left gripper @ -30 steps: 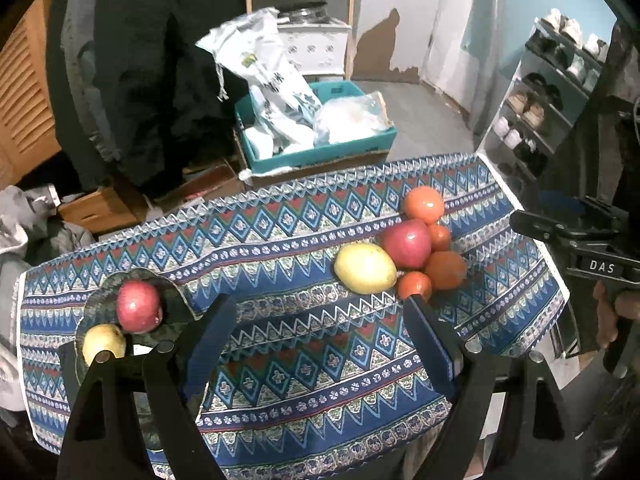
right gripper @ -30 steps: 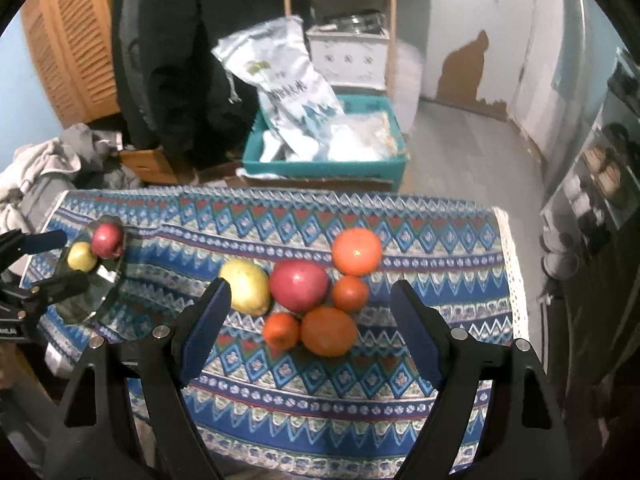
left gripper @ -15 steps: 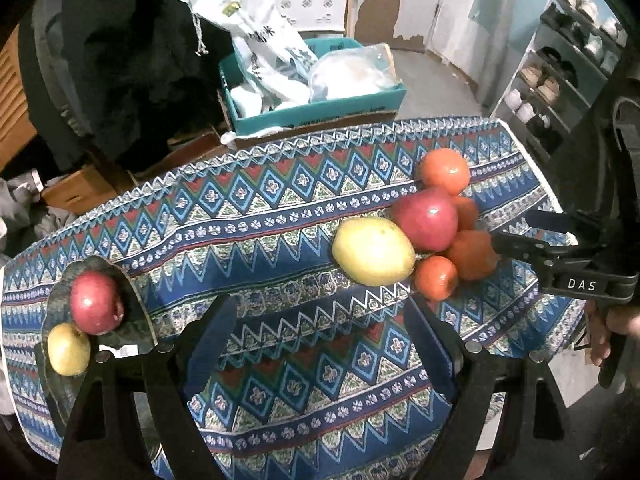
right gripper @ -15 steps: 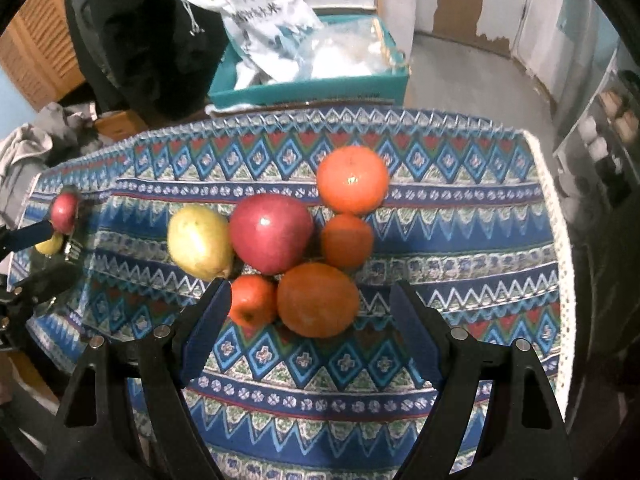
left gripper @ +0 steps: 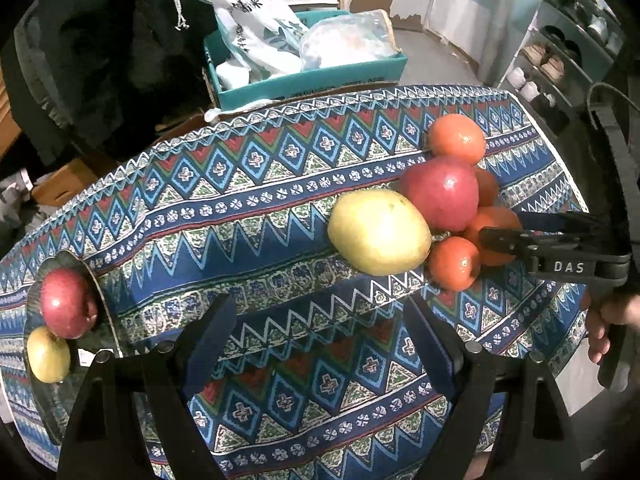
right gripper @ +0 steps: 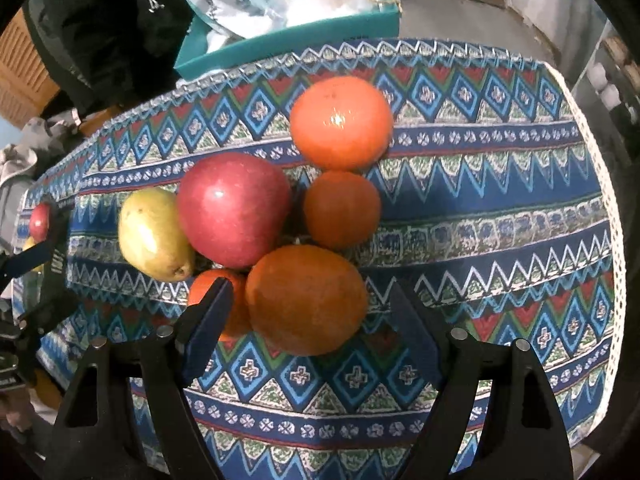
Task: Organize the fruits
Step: 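Move the left tool to the yellow pear while the right tool approaches the large orange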
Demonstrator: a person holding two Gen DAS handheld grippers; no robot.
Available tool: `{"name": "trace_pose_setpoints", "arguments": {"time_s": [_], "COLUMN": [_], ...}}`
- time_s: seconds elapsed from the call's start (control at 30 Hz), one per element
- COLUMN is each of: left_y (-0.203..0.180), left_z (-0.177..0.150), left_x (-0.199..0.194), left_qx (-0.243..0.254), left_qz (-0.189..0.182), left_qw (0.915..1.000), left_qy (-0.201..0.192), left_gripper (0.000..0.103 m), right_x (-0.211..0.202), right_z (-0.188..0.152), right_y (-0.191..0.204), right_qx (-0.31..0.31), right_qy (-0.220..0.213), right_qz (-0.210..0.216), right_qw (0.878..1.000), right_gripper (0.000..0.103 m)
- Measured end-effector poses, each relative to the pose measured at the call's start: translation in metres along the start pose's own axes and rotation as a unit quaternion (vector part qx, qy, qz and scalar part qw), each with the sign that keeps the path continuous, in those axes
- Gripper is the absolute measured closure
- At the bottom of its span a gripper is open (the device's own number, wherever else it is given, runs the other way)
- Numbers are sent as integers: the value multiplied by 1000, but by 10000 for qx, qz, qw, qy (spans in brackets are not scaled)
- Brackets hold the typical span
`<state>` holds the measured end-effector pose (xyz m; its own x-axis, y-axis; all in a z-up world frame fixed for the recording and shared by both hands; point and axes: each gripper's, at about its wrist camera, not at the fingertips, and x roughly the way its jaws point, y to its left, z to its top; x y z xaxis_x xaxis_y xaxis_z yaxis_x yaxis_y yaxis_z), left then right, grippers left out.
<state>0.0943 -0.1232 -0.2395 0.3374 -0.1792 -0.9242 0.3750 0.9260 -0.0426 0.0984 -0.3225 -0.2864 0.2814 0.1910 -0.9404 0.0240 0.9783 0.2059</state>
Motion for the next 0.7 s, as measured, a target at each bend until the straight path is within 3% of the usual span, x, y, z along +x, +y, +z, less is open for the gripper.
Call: {"name": "trace_pose_setpoints", "arguments": {"time_s": [0.2,0.33,0.7], "left_y": [-3,-4,-24], "left_z": [6,12,31], "left_x": [8,13,40], "left_qx": [-4,-153,-189], "left_qz": [-76,-301,-490], "left_qw": [10000,9994,9982], "left_qy": [43,101,286], "left_gripper": [16,16,16], "right_x": [6,5,-19], "right_z": [1,2,-2], "right_y": [0,0,4], "right_qx": [19,-53,-493], "right_qy": [-14,-2,-343], "right_qz": [149,125,-579], "right_qw": [9999,9999,9965], "right_gripper": [34,36,37]}}
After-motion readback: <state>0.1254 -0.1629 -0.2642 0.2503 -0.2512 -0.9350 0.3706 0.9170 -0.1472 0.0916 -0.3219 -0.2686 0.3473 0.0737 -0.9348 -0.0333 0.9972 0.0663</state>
